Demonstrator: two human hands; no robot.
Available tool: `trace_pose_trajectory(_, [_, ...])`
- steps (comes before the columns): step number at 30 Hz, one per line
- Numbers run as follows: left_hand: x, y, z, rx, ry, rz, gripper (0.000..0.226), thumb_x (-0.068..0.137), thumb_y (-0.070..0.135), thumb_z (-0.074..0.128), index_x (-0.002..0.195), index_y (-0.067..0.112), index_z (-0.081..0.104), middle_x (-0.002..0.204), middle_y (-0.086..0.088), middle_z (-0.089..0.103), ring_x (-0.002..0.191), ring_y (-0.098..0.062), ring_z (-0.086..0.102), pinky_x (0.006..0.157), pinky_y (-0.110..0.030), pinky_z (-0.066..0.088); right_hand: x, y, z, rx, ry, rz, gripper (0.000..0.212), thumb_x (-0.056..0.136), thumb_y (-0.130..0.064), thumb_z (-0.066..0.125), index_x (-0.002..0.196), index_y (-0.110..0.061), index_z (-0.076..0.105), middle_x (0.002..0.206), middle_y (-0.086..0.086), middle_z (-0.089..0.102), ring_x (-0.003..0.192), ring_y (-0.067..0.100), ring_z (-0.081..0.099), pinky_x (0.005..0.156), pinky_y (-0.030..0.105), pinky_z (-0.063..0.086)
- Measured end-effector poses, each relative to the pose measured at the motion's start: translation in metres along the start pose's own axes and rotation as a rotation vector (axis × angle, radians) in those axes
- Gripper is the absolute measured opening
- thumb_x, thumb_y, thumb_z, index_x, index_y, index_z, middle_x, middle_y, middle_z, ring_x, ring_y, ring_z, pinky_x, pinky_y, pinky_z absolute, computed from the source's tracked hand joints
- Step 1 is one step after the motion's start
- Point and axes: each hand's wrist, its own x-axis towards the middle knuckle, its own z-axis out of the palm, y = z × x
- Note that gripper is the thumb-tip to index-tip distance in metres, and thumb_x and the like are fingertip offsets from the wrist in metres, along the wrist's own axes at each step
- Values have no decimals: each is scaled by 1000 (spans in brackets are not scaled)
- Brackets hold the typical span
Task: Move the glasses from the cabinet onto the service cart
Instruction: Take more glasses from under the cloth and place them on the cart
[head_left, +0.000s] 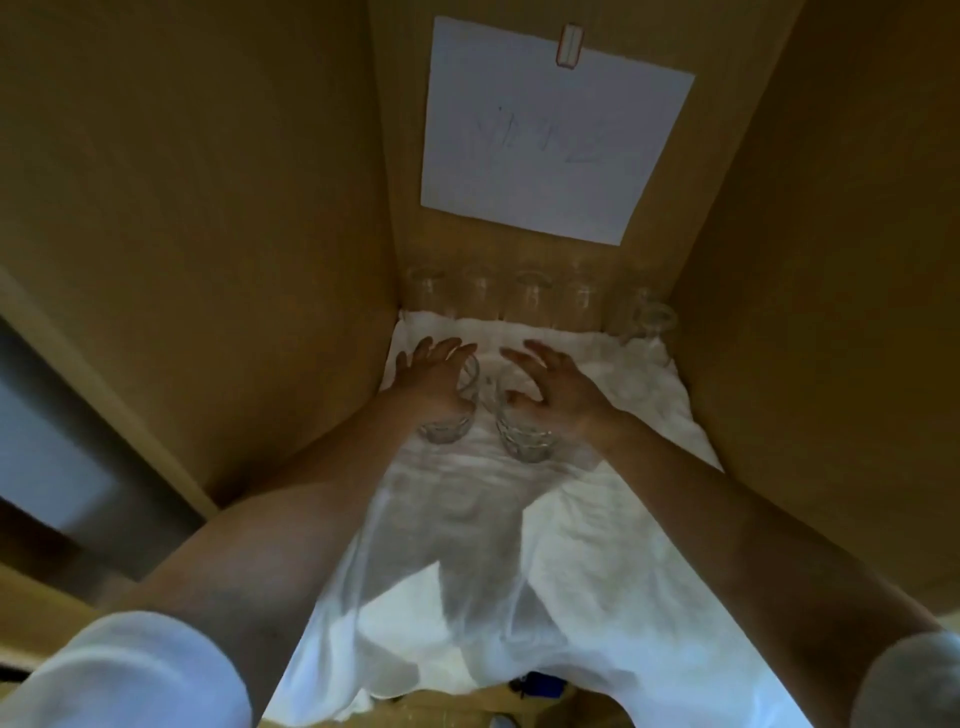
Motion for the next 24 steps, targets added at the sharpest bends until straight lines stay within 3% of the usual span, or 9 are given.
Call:
trace_pose_trajectory(2, [0, 2, 1, -11, 23, 4, 86, 82, 41, 66, 150, 33, 13, 158, 6, 6, 146, -27, 0, 115, -54, 10, -2, 2, -7, -67, -150, -12, 68, 87, -60, 48, 147, -44, 20, 158, -2, 14, 142, 28, 16, 111, 42, 28])
trace_pose_trajectory(4, [1, 4, -5, -27, -9, 2, 86, 79, 38, 69, 148, 33, 19, 155, 4, 13, 142, -31, 9, 112, -55, 21, -5, 2, -12, -82, -184, 18, 73, 83, -60, 54, 145, -47, 19, 155, -1, 18, 138, 31, 24, 107, 42, 33])
trace_pose_trajectory(8, [3, 5, -15, -62, -74, 37, 86, 74, 36, 75, 145, 28, 28, 146, 2, 26, 131, -32, 29, 104, -41, 38, 0, -9, -12, -49, -82, 194, 74, 72, -69, 53, 137, -39, 33, 131, 9, 40, 118, 34, 48, 96, 41, 46])
trace_pose_trajectory(12, [4, 13, -24, -124, -203, 82, 65, 78, 19, 76, 136, 10, 47, 139, -5, 42, 121, -26, 44, 94, -26, 42, 4, -21, -7, -32, 19, 276, 78, 73, -75, 48, 134, -28, 40, 127, 15, 44, 113, 37, 52, 92, 44, 48])
trace_pose_trajectory(13, [1, 16, -28, -121, -223, 87, 65, 78, 17, 77, 136, 12, 48, 138, -3, 43, 124, -23, 44, 98, -27, 40, 6, -19, -6, -23, 37, 286, 78, 73, -77, 46, 133, -28, 42, 127, 15, 45, 113, 36, 52, 92, 44, 48])
trace_pose_trajectory(17, [-13, 8, -25, -124, -191, 99, 85, 72, 29, 81, 144, 34, 35, 149, 3, 31, 138, -21, 31, 113, -38, 30, 10, -9, 7, -37, 23, 177, 93, 60, -83, 30, 137, -32, 38, 136, 8, 46, 126, 29, 41, 98, 42, 41])
trace_pose_trajectory(20, [-18, 4, -19, -50, -215, 118, 98, 70, 35, 80, 148, 37, 22, 152, 4, 24, 136, -24, 30, 109, -38, 34, 8, -2, 7, -31, -46, 140, 92, 70, -74, 45, 147, -29, 24, 151, 4, 29, 139, 26, 26, 109, 41, 30])
trace_pose_trajectory(22, [-23, 6, -22, 0, -181, 110, 101, 68, 42, 80, 148, 38, 18, 151, 5, 22, 132, -27, 31, 106, -38, 37, 8, -3, 0, -51, -72, 137, 91, 72, -69, 53, 147, -29, 22, 152, 5, 29, 138, 26, 29, 110, 40, 31])
trace_pose_trajectory(24, [-30, 8, -22, 40, -133, 119, 100, 68, 44, 79, 148, 35, 20, 149, 3, 24, 127, -29, 36, 101, -35, 39, 6, -8, -8, -65, -111, 146, 98, 61, -77, 50, 144, -32, 25, 147, 4, 36, 132, 26, 38, 106, 40, 37])
